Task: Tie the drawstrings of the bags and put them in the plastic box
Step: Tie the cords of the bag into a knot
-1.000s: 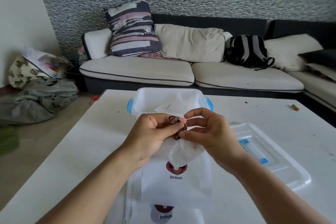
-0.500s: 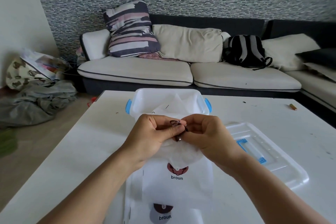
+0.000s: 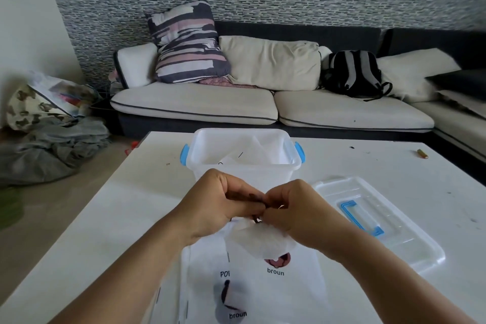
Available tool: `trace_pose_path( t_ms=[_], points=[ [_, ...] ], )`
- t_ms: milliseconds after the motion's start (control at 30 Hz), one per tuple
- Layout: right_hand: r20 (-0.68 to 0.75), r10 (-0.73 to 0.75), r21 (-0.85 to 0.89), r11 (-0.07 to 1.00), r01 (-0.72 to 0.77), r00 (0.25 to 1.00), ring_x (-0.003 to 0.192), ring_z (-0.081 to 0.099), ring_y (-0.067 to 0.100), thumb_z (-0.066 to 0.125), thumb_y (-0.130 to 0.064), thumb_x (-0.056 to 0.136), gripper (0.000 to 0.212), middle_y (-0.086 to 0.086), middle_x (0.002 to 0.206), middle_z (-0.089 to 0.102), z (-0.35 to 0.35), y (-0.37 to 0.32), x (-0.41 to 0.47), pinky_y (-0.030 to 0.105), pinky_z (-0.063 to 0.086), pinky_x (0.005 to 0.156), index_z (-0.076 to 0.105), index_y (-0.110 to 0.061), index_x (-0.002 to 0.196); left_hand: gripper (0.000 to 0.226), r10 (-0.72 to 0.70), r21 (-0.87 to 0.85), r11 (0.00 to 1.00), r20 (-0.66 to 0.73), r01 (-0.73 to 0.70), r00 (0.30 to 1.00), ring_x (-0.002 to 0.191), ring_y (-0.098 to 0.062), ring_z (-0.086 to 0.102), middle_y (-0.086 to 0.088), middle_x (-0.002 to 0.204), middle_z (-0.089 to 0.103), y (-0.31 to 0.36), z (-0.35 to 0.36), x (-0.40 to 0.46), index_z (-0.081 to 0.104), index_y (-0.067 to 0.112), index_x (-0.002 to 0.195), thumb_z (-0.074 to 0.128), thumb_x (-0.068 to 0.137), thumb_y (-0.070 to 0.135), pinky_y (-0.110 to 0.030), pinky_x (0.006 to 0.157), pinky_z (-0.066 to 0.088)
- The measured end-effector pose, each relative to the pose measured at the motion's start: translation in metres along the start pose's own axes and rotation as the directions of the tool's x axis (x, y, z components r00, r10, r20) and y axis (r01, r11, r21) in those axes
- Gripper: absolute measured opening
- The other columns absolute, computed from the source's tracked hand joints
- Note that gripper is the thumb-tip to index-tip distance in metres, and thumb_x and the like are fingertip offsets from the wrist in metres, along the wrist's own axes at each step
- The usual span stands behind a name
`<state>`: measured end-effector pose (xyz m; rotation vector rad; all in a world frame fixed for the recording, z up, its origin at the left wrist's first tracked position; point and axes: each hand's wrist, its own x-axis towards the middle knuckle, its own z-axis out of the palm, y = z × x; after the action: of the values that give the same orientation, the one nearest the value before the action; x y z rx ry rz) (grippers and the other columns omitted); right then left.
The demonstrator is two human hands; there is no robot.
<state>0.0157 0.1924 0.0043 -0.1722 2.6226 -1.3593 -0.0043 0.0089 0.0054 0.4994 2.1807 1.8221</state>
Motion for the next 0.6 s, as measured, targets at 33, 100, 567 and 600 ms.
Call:
trace_pose_path(
  t_ms=[33, 100, 567, 600],
  points=[
    [-0.002, -0.008, 0.021, 1.000, 0.008, 1.000, 0.057, 0.049, 0.009, 0.063, -0.012, 0.088, 0.014, 0.002, 0.066, 0.060, 0.000, -0.001, -0.001, 0.019, 0.040, 0.053, 0.076, -0.012, 0.085, 0.020, 0.029, 0.027, 0.999, -0.018, -0.028, 0.999, 0.083, -0.024, 0.076, -0.010, 0.087, 0.079, 0.001, -0.001, 0.000, 0.081, 0.007, 0.093, 0.075, 0.080, -0.007, -0.029, 0.080, 0.059],
    [0.014, -0.018, 0.105, 0.994, 0.016, 1.000, 0.068, 0.058, 0.011, 0.064, -0.013, 0.090, 0.015, 0.010, 0.079, 0.070, -0.003, -0.003, 0.000, 0.024, 0.047, 0.065, 0.078, -0.017, 0.089, 0.018, 0.102, 0.059, 0.993, -0.066, -0.099, 0.993, 0.084, -0.022, 0.075, -0.006, 0.088, 0.079, 0.002, -0.001, 0.001, 0.081, 0.011, 0.091, 0.076, 0.081, -0.004, -0.032, 0.084, 0.059],
    [0.450, -0.170, 0.771, 0.570, -0.285, 0.877, 0.109, 0.065, 0.028, 0.051, -0.020, 0.102, 0.038, 0.016, 0.122, 0.065, -0.018, 0.003, 0.002, 0.039, 0.053, 0.094, 0.061, 0.002, 0.131, 0.016, 0.201, -0.245, 0.935, -0.229, -0.256, 0.952, 0.078, -0.020, 0.073, -0.015, 0.083, 0.076, 0.011, 0.005, -0.002, 0.079, 0.006, 0.084, 0.070, 0.081, -0.007, -0.020, 0.073, 0.057],
    [0.453, -0.164, 0.775, 0.558, -0.296, 0.876, 0.106, 0.066, 0.026, 0.052, -0.020, 0.102, 0.034, 0.015, 0.118, 0.068, -0.018, 0.003, 0.003, 0.037, 0.053, 0.093, 0.065, 0.000, 0.125, 0.016, 0.201, -0.245, 0.935, -0.232, -0.257, 0.952, 0.079, -0.019, 0.074, -0.014, 0.084, 0.077, 0.011, 0.005, -0.003, 0.080, 0.008, 0.083, 0.071, 0.080, -0.005, -0.020, 0.074, 0.057]
  ],
)
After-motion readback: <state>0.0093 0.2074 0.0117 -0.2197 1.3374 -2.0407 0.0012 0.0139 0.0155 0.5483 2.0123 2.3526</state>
